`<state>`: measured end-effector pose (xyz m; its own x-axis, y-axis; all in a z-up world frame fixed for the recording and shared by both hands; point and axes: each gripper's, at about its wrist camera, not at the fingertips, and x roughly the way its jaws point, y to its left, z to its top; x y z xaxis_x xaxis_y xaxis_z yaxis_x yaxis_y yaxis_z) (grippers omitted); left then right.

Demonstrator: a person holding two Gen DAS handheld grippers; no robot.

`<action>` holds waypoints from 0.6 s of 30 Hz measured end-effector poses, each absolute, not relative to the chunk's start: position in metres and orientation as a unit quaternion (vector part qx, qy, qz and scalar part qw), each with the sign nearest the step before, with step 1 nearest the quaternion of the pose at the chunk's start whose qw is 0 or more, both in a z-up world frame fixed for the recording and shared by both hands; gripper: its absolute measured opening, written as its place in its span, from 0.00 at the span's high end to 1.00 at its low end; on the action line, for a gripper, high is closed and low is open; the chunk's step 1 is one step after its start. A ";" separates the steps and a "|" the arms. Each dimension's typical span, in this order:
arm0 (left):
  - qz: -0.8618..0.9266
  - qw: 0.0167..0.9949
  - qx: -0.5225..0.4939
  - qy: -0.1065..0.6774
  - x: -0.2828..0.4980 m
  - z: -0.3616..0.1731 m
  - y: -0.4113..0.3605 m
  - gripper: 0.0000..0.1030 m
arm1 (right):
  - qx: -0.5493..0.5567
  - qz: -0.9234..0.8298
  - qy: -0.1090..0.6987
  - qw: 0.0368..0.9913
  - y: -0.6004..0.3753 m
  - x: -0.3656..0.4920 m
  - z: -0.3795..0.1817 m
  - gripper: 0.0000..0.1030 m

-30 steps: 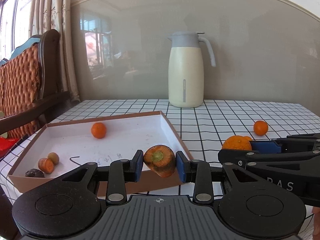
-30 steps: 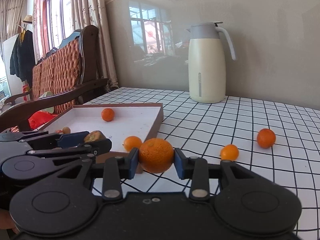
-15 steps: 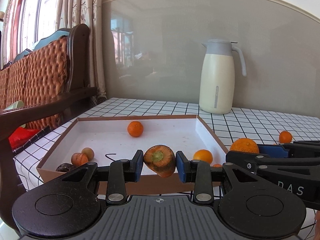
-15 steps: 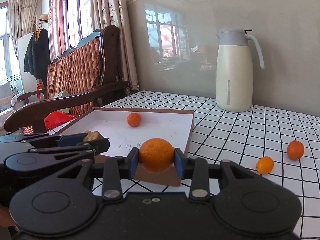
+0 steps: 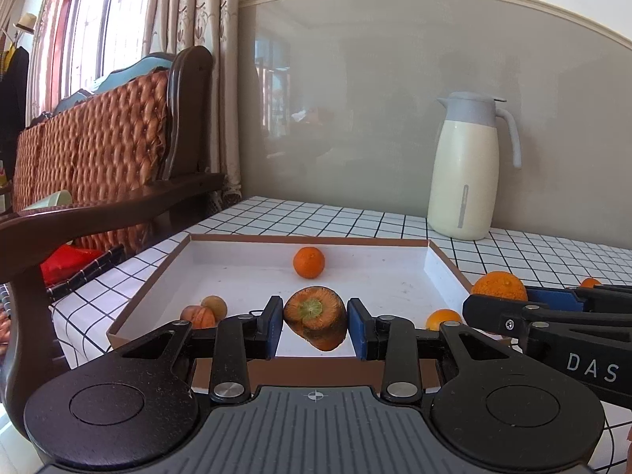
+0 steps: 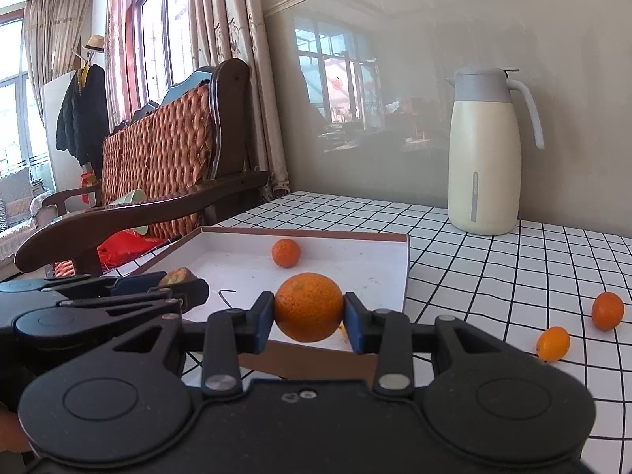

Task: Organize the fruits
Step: 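Carry the carrot chunk in the left tool while the right tool carries the orange to the box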

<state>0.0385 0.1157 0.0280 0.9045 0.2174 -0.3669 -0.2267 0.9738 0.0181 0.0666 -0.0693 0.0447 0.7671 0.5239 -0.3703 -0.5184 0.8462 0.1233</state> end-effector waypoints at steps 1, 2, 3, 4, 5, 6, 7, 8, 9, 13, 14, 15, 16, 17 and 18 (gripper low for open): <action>0.117 0.976 -0.014 0.185 0.038 0.028 0.118 0.66 | 0.008 0.277 0.197 0.940 -0.067 0.067 0.045 0.72; 0.120 0.975 -0.015 0.184 0.038 0.029 0.121 0.66 | 0.007 0.277 0.196 0.941 -0.066 0.068 0.045 0.72; 0.123 0.975 -0.016 0.183 0.038 0.029 0.123 0.66 | 0.006 0.276 0.194 0.941 -0.064 0.069 0.045 0.72; 0.126 0.975 -0.018 0.182 0.039 0.030 0.126 0.66 | 0.007 0.275 0.192 0.942 -0.062 0.069 0.045 0.72; 0.130 0.975 -0.019 0.181 0.039 0.030 0.128 0.66 | 0.008 0.274 0.190 0.943 -0.061 0.070 0.046 0.72; 0.133 0.974 -0.020 0.180 0.040 0.030 0.131 0.66 | 0.009 0.272 0.188 0.944 -0.061 0.071 0.046 0.72; 0.136 0.974 -0.021 0.180 0.041 0.030 0.133 0.66 | 0.010 0.270 0.186 0.945 -0.060 0.072 0.047 0.72; 0.140 0.973 -0.023 0.179 0.042 0.031 0.136 0.66 | 0.011 0.267 0.183 0.946 -0.059 0.073 0.047 0.72; 0.143 0.973 -0.024 0.179 0.043 0.031 0.139 0.66 | 0.011 0.264 0.180 0.948 -0.058 0.073 0.047 0.72; 0.158 0.971 -0.025 0.179 0.048 0.031 0.150 0.66 | 0.011 0.251 0.176 0.952 -0.055 0.080 0.047 0.72; 0.161 0.970 -0.025 0.180 0.049 0.031 0.154 0.66 | 0.013 0.249 0.176 0.952 -0.055 0.083 0.047 0.72; 0.165 0.969 -0.026 0.182 0.052 0.030 0.157 0.66 | 0.015 0.247 0.177 0.953 -0.054 0.085 0.046 0.72; 0.168 0.968 -0.028 0.184 0.053 0.030 0.159 0.66 | 0.016 0.243 0.178 0.953 -0.054 0.088 0.046 0.72; 0.170 0.967 -0.029 0.185 0.055 0.029 0.162 0.66 | 0.017 0.241 0.179 0.954 -0.053 0.090 0.045 0.72; 0.172 0.967 -0.028 0.185 0.056 0.029 0.164 0.66 | 0.019 0.239 0.180 0.954 -0.053 0.092 0.044 0.72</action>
